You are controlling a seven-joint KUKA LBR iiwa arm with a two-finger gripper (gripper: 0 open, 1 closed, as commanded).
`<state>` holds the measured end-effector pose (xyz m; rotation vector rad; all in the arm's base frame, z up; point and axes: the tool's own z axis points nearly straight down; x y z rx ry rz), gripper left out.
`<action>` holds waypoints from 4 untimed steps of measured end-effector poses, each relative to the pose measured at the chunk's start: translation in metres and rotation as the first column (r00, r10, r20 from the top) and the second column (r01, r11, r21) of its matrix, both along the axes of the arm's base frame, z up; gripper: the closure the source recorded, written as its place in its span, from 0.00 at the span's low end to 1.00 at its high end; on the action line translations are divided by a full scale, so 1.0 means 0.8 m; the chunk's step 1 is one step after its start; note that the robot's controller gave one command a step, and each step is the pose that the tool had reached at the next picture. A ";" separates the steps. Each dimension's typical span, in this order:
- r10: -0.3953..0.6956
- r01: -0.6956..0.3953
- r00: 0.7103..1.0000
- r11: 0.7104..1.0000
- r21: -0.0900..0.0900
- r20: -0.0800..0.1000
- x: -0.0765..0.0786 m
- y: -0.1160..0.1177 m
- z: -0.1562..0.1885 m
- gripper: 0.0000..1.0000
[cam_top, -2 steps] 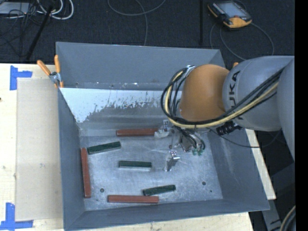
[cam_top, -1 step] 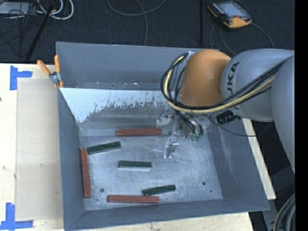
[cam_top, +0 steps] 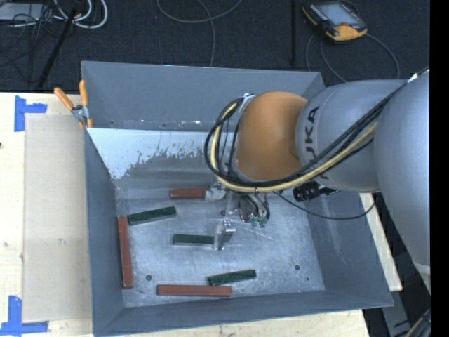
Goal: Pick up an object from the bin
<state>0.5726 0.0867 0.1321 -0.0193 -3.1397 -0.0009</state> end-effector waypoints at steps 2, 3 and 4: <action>-0.191 0.191 0.981 0.982 0.011 0.040 0.007 0.010 -0.079 1.00; -0.194 0.193 0.980 0.981 0.010 0.040 0.006 0.011 -0.077 1.00; -0.195 0.194 0.980 0.981 0.009 0.034 0.006 0.011 -0.072 1.00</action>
Offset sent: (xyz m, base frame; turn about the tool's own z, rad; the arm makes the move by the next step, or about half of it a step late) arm -0.0104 0.0129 -0.0621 0.2072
